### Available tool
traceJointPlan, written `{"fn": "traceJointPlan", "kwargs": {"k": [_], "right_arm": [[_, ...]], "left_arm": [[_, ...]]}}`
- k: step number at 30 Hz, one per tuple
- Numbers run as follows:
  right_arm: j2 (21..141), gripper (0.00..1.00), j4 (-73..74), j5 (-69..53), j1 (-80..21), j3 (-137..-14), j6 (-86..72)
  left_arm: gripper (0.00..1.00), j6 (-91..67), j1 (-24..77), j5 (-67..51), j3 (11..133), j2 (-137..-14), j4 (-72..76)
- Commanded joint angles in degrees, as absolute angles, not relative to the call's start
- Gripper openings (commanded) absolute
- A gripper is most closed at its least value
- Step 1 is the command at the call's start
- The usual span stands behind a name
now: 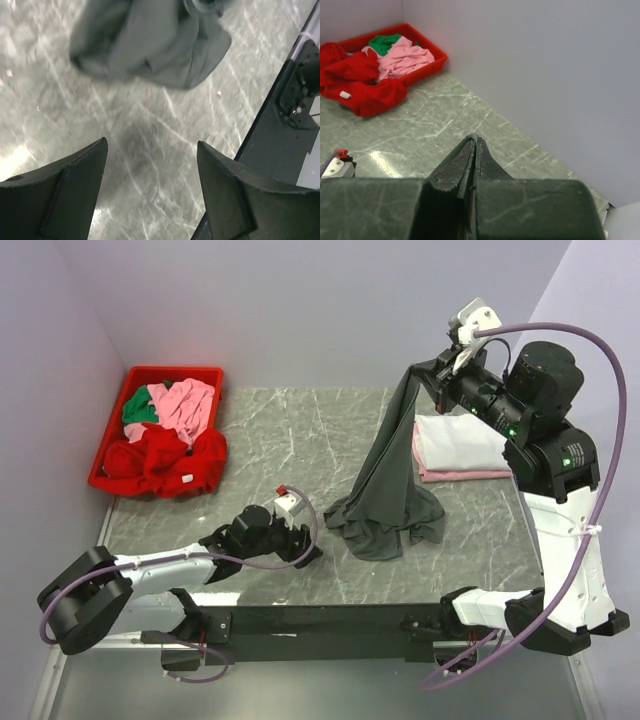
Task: Fold and stack the t-shirts
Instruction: Flatten the tshirt out
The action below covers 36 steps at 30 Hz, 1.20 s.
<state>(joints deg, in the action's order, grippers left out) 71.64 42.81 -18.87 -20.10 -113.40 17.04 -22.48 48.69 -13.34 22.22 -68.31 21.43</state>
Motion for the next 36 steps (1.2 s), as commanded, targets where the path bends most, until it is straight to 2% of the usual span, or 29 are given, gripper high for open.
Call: {"fn": "traceJointPlan", "kwargs": {"k": [1,12,15,17,18,19,21,22,24,28,30,31,36], "right_arm": [[70.5,0.00,39.8,-17.8,-20.4,-112.5,17.8],[70.4,0.00,39.7,-17.7,-20.4,-110.9,17.8],[70.5,0.00,39.8,-17.5,-20.5,-110.8,18.0],[70.5,0.00,39.8,-17.5,-20.4,-110.7,18.2],[70.5,0.00,39.7,-17.5,-20.5,-110.4,18.0],[70.6,0.00,39.6,-17.3,-20.5,-110.2,18.0],[70.6,0.00,39.4,-17.3,-20.5,-110.0,18.0],[70.5,0.00,39.4,-17.2,-20.4,-110.0,18.0],[70.5,0.00,39.3,-17.1,-20.5,-109.7,18.0],[70.6,0.00,39.7,-16.7,-20.4,-110.1,18.4],[70.8,0.00,40.7,-15.7,-20.4,-111.5,19.2],[70.9,0.00,41.1,-15.0,-20.5,-112.1,19.7],[70.4,0.00,43.1,-10.5,-20.4,-117.8,23.2]], "left_arm": [[0.78,-24.1,49.1,-11.1,20.4,-68.5,27.0],[0.78,-22.9,49.1,-5.0,32.0,-89.8,30.1],[0.75,-22.0,49.2,-2.5,35.0,-92.4,29.0],[0.70,-21.0,49.1,-1.4,37.2,-93.4,27.9],[0.66,-20.6,49.1,-1.7,37.8,-93.7,26.4],[0.55,-20.1,49.1,-1.8,38.6,-94.3,25.8],[0.40,-19.3,49.1,-3.1,39.8,-94.8,24.8],[0.22,-19.1,49.1,-3.3,40.1,-95.1,24.6],[0.01,-18.9,49.1,-3.5,39.6,-94.7,25.4],[0.01,-18.5,49.1,-1.5,36.4,-86.1,27.2],[0.00,-16.9,49.1,0.0,36.5,-80.5,22.3],[0.00,-16.1,49.1,5.9,36.9,-77.1,19.9],[0.00,-7.6,49.1,18.1,45.8,-51.4,3.6]]}}
